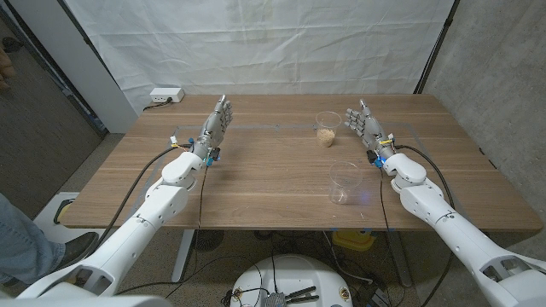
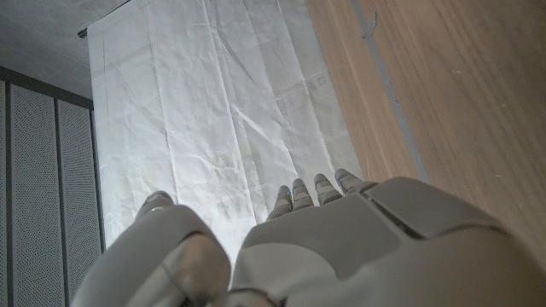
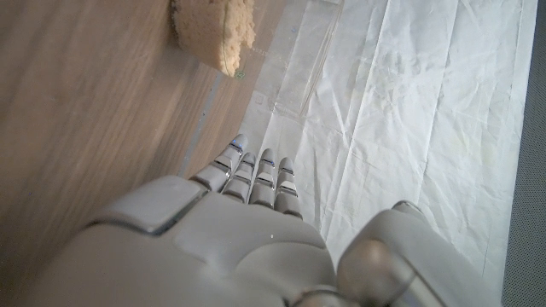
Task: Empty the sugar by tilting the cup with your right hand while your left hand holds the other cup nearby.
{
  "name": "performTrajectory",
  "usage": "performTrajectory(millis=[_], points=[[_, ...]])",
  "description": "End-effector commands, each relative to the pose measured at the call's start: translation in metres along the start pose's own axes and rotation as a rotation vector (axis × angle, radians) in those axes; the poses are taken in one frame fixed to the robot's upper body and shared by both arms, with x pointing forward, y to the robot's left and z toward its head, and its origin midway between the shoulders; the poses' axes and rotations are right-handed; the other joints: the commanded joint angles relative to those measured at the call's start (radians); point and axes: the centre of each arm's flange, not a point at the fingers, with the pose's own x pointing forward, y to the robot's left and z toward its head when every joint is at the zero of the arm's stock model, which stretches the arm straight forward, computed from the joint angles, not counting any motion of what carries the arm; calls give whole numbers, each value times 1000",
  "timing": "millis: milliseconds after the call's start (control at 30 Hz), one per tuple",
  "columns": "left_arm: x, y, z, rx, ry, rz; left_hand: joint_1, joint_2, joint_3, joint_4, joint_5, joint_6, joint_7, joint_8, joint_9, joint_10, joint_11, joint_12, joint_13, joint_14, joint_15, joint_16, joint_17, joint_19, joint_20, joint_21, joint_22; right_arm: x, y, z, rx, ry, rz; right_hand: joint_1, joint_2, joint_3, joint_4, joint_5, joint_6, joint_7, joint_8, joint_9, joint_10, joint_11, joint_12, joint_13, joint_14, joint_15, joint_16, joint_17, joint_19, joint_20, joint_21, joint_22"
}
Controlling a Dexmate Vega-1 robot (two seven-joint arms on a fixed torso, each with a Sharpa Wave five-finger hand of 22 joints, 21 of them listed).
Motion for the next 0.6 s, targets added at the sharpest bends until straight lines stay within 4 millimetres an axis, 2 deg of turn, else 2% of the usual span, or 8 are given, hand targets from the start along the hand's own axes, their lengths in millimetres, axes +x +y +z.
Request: performTrajectory(millis=[33, 300, 600], points=[[-1, -5, 9, -13, -17, -28, 0, 9, -4, 0, 7, -2, 3, 7, 2, 1, 4, 0, 4, 1, 5, 7, 2, -14, -44, -6, 5, 5, 1, 6, -89, -1, 12, 23, 1, 2, -7, 5, -7, -10, 5, 2, 6, -11, 1, 5, 10, -5, 0, 4, 18, -43, -4, 2], [-6, -9, 11, -25, -20, -22, 1, 10, -5, 0, 7, -1, 5, 6, 3, 1, 7, -1, 4, 0, 7, 6, 2, -15, -45, -9, 5, 10, 3, 9, -125, -10, 51, 45, -4, 4, -23, 5, -19, -19, 1, 2, 3, -41, 0, 5, 20, -17, 2, 4, 31, -44, -10, 2], [-15, -13, 20, -21, -39, 16, 2, 11, -8, -1, 6, 3, 5, 6, 3, 4, 5, 0, 4, 2, 7, 6, 2, -14, -44, -12, 5, 18, -1, 20, -204, -36, 79, 66, -10, 4, -37, 7, -38, -27, -5, 1, -5, -45, -4, 5, 20, -26, 0, 4, 42, -47, -14, 3]])
